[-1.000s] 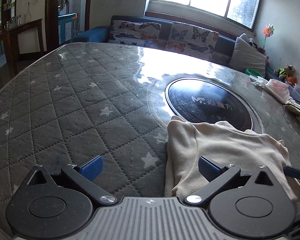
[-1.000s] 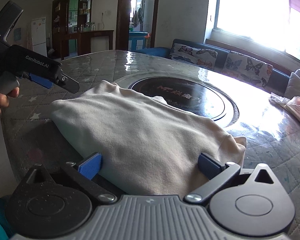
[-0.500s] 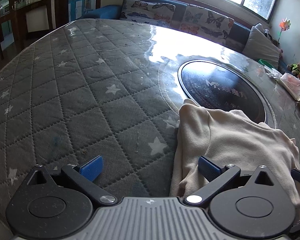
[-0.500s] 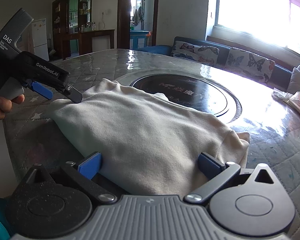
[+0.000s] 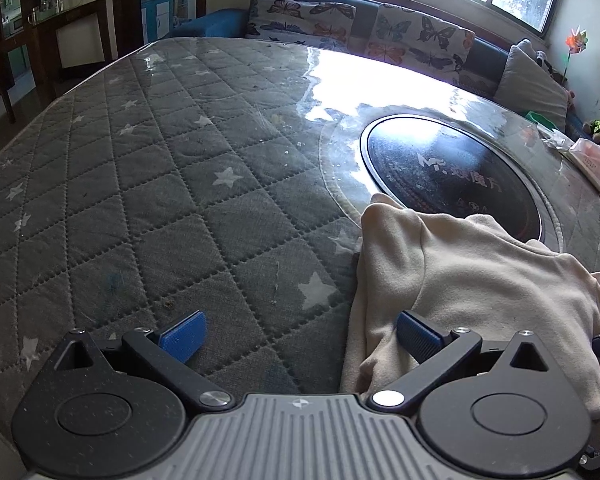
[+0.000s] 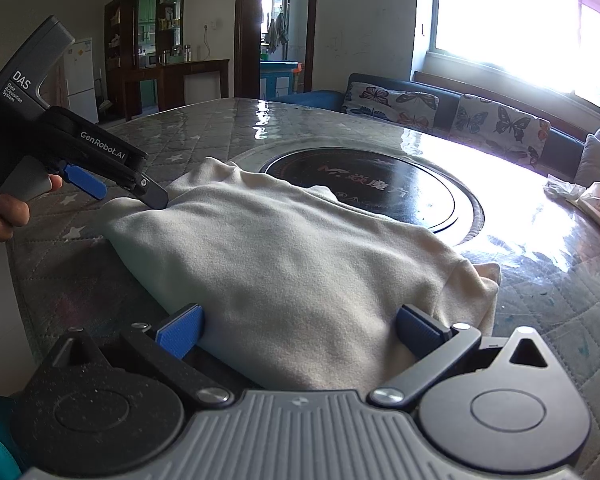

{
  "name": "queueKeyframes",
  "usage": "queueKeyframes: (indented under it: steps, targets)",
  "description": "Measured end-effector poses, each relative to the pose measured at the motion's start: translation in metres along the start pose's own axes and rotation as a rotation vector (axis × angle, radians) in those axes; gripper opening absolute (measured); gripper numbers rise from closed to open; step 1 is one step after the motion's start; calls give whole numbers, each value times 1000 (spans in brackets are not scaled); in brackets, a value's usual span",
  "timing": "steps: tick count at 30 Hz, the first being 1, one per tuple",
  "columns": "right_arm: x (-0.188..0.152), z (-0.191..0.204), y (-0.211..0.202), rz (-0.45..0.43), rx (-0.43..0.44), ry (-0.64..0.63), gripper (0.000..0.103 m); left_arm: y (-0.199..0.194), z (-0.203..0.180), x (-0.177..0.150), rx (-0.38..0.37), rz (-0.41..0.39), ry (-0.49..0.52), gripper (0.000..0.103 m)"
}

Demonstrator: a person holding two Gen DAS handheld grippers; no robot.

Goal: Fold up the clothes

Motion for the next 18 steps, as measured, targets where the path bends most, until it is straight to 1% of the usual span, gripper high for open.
queueKeyframes:
  steps: [18]
  targets:
    - [0, 0, 0, 1, 0, -1, 103, -2, 0, 0, -1, -24, -3, 103]
Point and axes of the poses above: each gripper's, at about its wrist camera, not at the fingertips, and y roughly the way its jaws point, z to its left, x to its top, the point moved 10 cm from there along y, roughly the way its jaws point, and after that the axes turned 6 degrees about -z, right-handed, at the moved point
